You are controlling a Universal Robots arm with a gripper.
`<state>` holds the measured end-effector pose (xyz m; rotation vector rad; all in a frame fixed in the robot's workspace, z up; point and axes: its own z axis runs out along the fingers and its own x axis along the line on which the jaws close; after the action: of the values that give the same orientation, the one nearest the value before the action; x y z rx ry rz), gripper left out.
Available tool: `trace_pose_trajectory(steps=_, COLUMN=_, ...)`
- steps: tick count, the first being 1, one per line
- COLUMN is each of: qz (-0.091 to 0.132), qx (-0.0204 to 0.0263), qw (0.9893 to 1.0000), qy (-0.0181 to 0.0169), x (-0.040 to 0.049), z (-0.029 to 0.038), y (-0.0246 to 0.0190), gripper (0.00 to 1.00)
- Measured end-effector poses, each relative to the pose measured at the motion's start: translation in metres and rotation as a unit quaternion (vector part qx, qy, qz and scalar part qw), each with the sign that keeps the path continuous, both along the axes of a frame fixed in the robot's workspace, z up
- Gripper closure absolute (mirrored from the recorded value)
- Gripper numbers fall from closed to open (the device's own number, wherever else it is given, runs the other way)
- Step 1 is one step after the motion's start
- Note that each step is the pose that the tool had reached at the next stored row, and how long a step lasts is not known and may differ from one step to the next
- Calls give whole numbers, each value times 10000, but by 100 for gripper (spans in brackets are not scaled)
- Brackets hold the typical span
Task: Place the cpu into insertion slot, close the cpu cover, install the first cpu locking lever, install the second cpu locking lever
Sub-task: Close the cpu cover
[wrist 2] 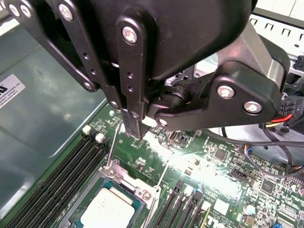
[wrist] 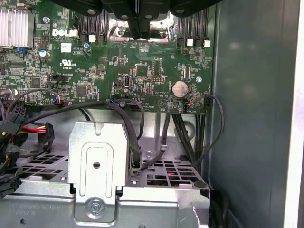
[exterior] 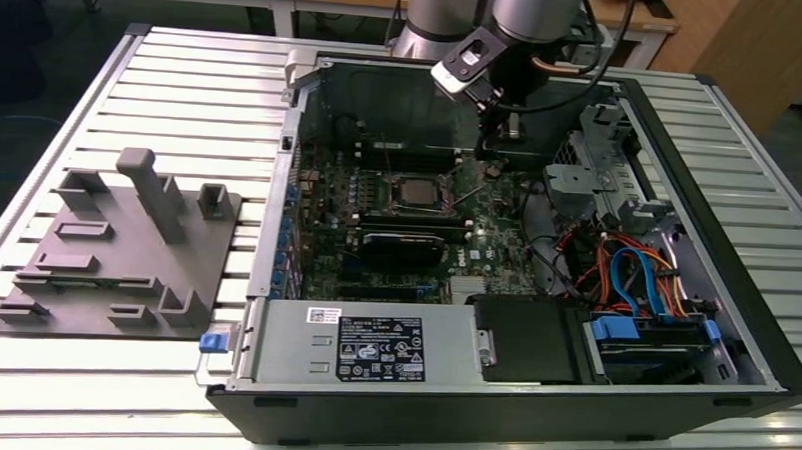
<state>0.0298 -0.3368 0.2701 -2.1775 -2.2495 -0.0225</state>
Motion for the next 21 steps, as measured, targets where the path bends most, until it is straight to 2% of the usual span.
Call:
trace_pose_trajectory(steps=11, qz=6, qx=-1, qw=10000, qy=0, x=127, z=-8, y=5, gripper=90)
trace_pose_trajectory(steps=21, qz=79, qx=-2, qw=10000, qy=0, x=178, z=-56, y=11, gripper=90)
